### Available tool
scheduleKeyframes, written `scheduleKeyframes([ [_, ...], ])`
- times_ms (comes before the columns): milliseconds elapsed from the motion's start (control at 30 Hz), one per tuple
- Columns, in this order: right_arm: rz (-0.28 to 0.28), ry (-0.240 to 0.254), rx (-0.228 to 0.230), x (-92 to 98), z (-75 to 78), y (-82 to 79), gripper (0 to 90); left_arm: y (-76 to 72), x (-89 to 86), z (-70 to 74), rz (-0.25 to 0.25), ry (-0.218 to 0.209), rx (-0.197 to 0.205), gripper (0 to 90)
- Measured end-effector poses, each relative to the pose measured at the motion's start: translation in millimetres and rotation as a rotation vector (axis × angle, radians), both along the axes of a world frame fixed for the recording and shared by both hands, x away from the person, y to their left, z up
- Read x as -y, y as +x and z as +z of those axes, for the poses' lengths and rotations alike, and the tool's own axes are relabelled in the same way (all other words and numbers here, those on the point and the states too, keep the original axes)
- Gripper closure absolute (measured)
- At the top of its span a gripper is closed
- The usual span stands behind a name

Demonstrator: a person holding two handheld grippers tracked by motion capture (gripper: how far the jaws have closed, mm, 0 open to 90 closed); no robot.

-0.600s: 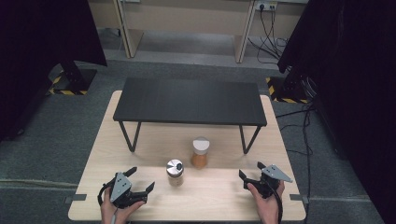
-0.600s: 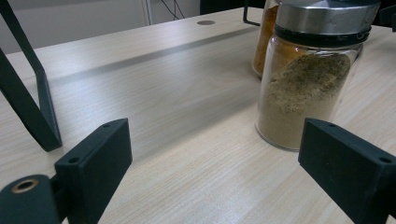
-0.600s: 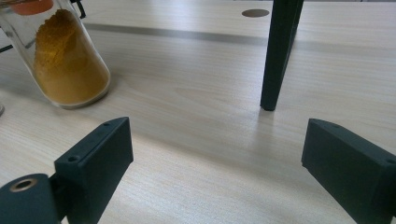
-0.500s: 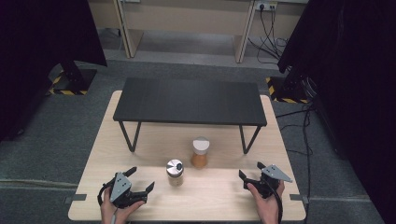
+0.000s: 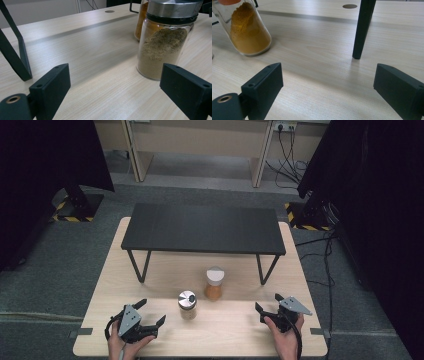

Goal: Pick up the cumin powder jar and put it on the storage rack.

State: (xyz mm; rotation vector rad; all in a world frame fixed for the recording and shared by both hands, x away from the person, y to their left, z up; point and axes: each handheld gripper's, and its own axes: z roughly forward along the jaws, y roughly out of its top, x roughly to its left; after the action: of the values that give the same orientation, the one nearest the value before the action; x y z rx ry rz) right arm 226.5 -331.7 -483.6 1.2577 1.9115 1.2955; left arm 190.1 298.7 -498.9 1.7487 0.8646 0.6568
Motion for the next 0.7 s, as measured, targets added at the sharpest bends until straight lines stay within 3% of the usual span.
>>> scheduleKeyframes([
  [400,0.002,-0.005,-0.002,-0.6,0.5,0.3,9.0,12.6,-2.2,3.7,-0.073,0.002,-0.032,8.9],
  [700,0.002,-0.012,-0.002,-1.8,1.1,0.5,9.0,24.1,10.2,5.1,-0.153,0.001,-0.037,9.0],
])
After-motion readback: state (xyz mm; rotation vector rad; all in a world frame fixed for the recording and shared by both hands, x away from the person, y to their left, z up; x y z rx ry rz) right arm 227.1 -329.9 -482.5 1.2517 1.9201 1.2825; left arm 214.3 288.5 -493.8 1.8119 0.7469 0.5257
